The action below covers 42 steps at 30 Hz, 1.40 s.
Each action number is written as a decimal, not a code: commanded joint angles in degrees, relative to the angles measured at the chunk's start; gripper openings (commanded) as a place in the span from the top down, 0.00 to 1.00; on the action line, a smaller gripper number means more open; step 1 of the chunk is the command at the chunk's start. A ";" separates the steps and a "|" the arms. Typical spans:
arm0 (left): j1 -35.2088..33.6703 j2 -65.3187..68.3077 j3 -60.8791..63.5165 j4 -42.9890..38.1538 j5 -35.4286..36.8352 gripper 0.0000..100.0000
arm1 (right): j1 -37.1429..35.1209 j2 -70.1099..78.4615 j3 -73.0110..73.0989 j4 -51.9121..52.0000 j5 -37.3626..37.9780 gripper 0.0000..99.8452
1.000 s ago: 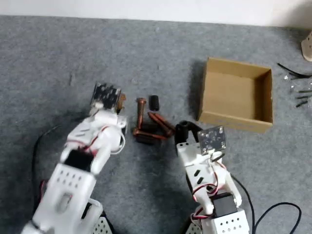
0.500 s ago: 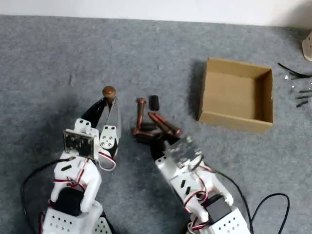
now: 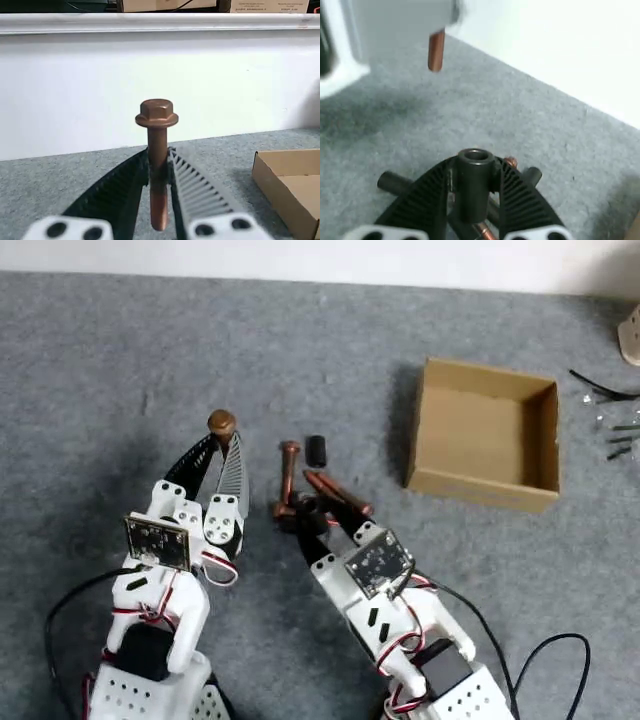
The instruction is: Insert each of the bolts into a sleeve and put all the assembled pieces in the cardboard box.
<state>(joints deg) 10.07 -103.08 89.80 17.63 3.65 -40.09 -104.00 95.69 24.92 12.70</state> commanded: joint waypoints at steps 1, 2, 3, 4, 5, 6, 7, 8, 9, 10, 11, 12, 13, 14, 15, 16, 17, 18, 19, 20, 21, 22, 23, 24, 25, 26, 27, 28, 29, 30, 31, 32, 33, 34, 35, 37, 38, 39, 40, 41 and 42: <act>2.42 -0.57 -0.66 -1.67 0.26 0.99 | -0.66 -0.22 7.69 -2.59 0.62 0.99; 3.91 -0.57 -0.66 -1.58 1.41 0.99 | -0.66 -0.22 7.69 -2.59 0.62 0.99; 5.49 -0.57 -0.66 -1.58 3.43 0.99 | -0.66 -0.31 7.69 -2.59 0.62 0.99; 6.81 -0.57 -0.66 -1.49 5.98 0.99 | -0.66 -0.57 7.69 -2.59 0.62 0.99; 7.60 -0.57 -0.66 -1.49 8.44 0.99 | -0.66 -0.66 7.69 -2.59 0.62 0.99; 8.22 -0.57 -0.66 -1.49 10.81 0.99 | -0.66 -0.66 7.69 -2.59 0.62 0.99; 8.40 -0.57 -0.66 -1.49 13.27 0.99 | -0.66 -0.66 7.69 -2.59 0.62 0.99; 8.48 -0.57 -0.66 -1.67 15.56 0.99 | -0.66 -0.66 7.69 -2.59 0.79 0.99; 8.48 -0.57 -0.75 -1.67 18.02 0.99 | -0.57 -0.66 7.69 -2.42 0.88 0.99; 8.40 -0.57 -1.10 -1.67 20.48 0.99 | -0.48 -0.48 7.69 -2.24 0.88 0.99; 8.40 -0.57 -1.27 -1.67 22.95 0.99 | -0.40 -0.22 7.69 -2.24 0.88 0.99; 8.40 -0.57 -1.27 -1.76 25.23 0.99 | -0.40 -0.13 7.69 -2.15 0.88 0.99; 8.40 -0.57 -1.27 -1.76 26.99 0.99 | -0.40 -0.13 7.69 -1.71 0.88 0.99; 8.57 -0.57 -1.27 -1.76 28.22 0.99 | -0.40 -0.13 7.69 -1.36 0.88 0.99; 8.66 -0.57 -1.27 -1.76 29.10 0.99 | -0.40 -0.13 7.69 -1.27 0.88 0.99; 8.75 -0.57 -1.27 -1.76 29.71 0.99 | -0.31 -0.13 7.69 -1.19 0.97 0.99; 8.75 -0.57 -1.27 -1.76 30.07 0.99 | -0.31 -0.13 7.69 -1.19 0.97 0.99; 8.84 -0.57 -1.27 -1.76 29.98 0.99 | -0.31 -0.13 7.69 -1.19 0.97 0.99; 8.84 -0.57 -1.27 -1.76 30.07 0.99 | -0.31 -0.13 7.69 -1.19 0.97 0.99; 9.27 -0.57 -1.27 -1.76 30.07 0.99 | -0.22 -0.13 7.69 -1.19 0.97 0.99; 10.24 -0.57 -1.27 -1.67 30.07 0.99 | -0.13 -0.13 7.69 -1.10 0.97 0.99; 11.56 -0.57 -1.27 -1.58 30.07 0.99 | 0.48 -0.13 7.69 -1.10 0.97 0.99; 13.14 -0.57 -1.27 -1.58 30.07 0.99 | 1.10 -0.22 7.69 -1.10 0.97 0.99; 14.81 -0.57 -1.19 -1.58 30.07 0.99 | 1.63 -0.22 7.69 -1.10 0.97 0.99; 16.40 -0.57 -0.84 -1.58 29.89 0.99 | 1.80 -0.22 7.60 -1.10 0.97 0.99; 17.45 -0.57 -0.66 -1.58 29.63 0.99 | 1.89 -0.40 7.60 -1.10 0.97 0.99; 17.89 -0.57 -0.66 -1.58 29.54 0.99 | 1.89 -0.57 7.60 -1.01 0.97 0.99; 17.63 -0.57 -0.57 -1.58 29.63 0.99 | 1.80 -0.57 7.60 -1.01 0.97 0.99; 17.54 -0.57 -0.57 -1.58 29.71 0.99 | 1.63 -0.57 7.60 -1.01 0.97 0.99; 17.45 -0.57 -0.57 -1.58 29.71 0.99 | 1.63 -0.48 7.60 -1.01 1.05 0.99; 17.45 -0.57 -0.57 -1.58 29.71 0.99 | 1.63 -0.48 7.60 -1.01 1.05 0.99; 17.45 -0.57 -0.57 -1.58 29.71 0.99 | 1.63 -0.48 7.60 -1.01 1.05 0.99; 17.54 -0.57 -0.57 -1.58 29.71 0.99 | 1.80 -0.48 7.60 -1.01 1.05 0.99; 17.54 -0.57 -0.57 -1.49 29.71 0.99 | 1.80 -0.57 7.60 -1.01 1.05 0.99; 17.63 -0.57 -0.31 -1.49 29.71 0.99 | 1.80 -0.57 7.60 -1.01 1.05 0.99; 17.63 -0.57 0.57 -1.49 29.71 0.99 | 1.89 -0.57 7.60 -1.01 1.05 0.99; 17.63 -0.57 0.84 -1.67 29.71 0.99 | 1.89 -0.48 7.60 -1.01 1.05 0.99; 17.63 -0.57 0.92 -1.58 29.71 0.99 | 1.89 -0.31 7.60 -1.01 1.05 0.99; 17.63 -0.48 1.27 -1.49 29.71 0.99 | 1.89 -0.22 7.60 -0.92 1.05 0.99; 17.63 -0.57 2.33 -1.67 29.71 0.99 | 1.89 -0.13 7.60 -0.84 1.05 0.99; 17.63 -0.57 3.38 -1.67 29.71 0.99 | 1.89 -0.13 7.60 -0.40 1.05 0.99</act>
<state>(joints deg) 26.86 -103.16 92.26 17.54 33.19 -38.95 -103.91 95.69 24.31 13.14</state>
